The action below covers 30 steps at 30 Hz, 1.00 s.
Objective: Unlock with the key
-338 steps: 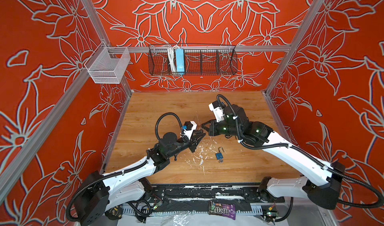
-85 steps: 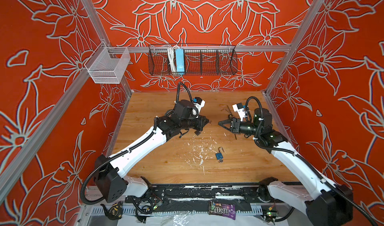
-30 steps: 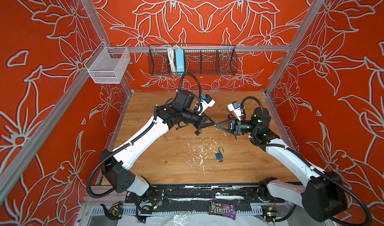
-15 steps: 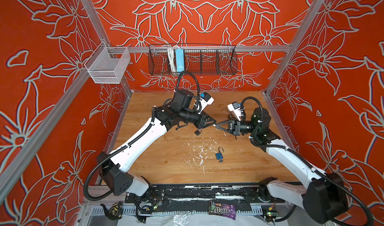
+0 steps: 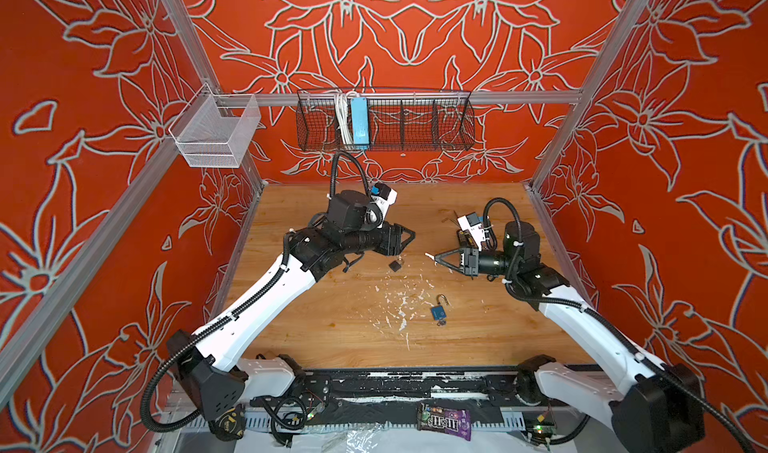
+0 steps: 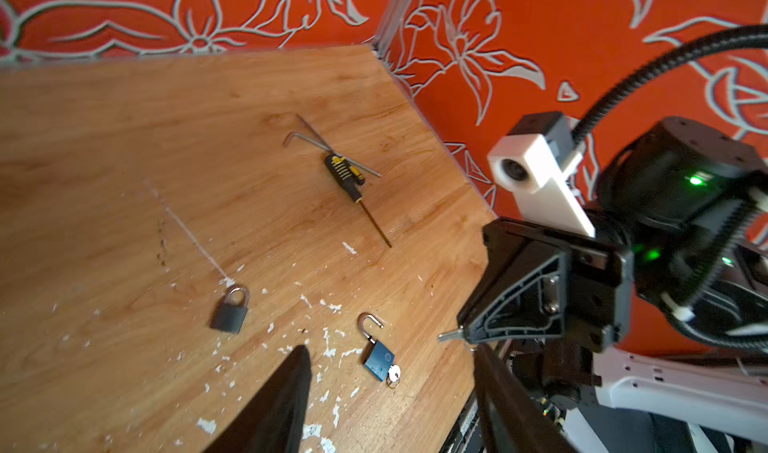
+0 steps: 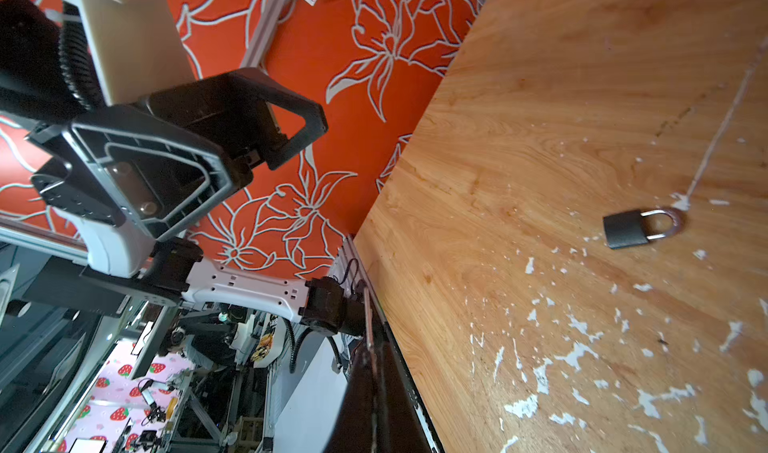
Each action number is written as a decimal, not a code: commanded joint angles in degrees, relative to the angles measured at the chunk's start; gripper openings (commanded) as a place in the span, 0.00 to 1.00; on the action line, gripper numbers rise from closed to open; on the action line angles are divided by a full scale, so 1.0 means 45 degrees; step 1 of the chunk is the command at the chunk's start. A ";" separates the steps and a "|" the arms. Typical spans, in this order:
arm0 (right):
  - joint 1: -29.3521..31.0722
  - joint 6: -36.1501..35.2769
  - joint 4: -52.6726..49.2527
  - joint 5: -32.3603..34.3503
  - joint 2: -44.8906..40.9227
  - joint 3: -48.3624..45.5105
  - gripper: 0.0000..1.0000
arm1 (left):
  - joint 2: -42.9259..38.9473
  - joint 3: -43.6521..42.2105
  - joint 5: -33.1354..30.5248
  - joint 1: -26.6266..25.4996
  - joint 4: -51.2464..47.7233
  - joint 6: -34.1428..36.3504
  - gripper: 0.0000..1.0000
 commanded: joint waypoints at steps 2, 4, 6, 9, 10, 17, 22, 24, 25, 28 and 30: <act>0.0038 -0.0226 -0.1586 0.1343 -0.0252 -0.0427 0.00 | 0.0597 -0.0395 -0.1853 0.0074 0.0178 -0.1945 0.69; 0.0038 -0.0170 -0.1979 0.1882 -0.0400 -0.0613 0.00 | 0.1111 -0.0396 -0.1950 0.0076 0.0118 -0.2364 0.70; 0.0018 -0.0228 -0.2278 0.2210 -0.0577 -0.0774 0.00 | 0.1691 -0.0282 -0.2210 0.0074 -0.0046 -0.2745 0.71; -0.0001 -0.0333 -0.2784 0.2787 -0.0796 -0.0984 0.00 | 0.2597 -0.0144 -0.2284 0.0076 0.0047 -0.3196 0.72; -0.0015 -0.0327 -0.2896 0.2918 -0.0800 -0.1059 0.00 | 0.2909 -0.0105 -0.2351 0.0074 0.0099 -0.3340 0.72; -0.0159 -0.0159 -0.3178 0.3240 -0.0759 -0.1464 0.00 | 0.5095 0.0400 -0.2980 -0.0099 0.0362 -0.3797 0.75; -0.0444 -0.0479 -0.3835 0.3236 -0.0764 -0.1427 0.00 | 0.6556 0.1109 -0.3690 -0.0425 0.0185 -0.3940 0.76; -0.0582 -0.0514 -0.3939 0.3186 -0.0780 -0.1463 0.00 | 0.6968 0.1232 -0.3865 -0.0489 0.0223 -0.4010 0.76; -0.0680 -0.0536 -0.3966 0.3144 -0.0764 -0.1458 0.00 | 0.7135 0.1310 -0.3998 -0.0528 0.0229 -0.4016 0.76; -0.0927 -0.0558 -0.4063 0.2966 -0.0684 -0.1464 0.00 | 0.7636 0.1535 -0.4341 -0.0624 0.0081 -0.3992 0.77; -0.1090 -0.0539 -0.4020 0.2934 -0.0706 -0.1534 0.00 | 0.7916 0.1587 -0.4652 -0.0628 0.0039 -0.4002 0.78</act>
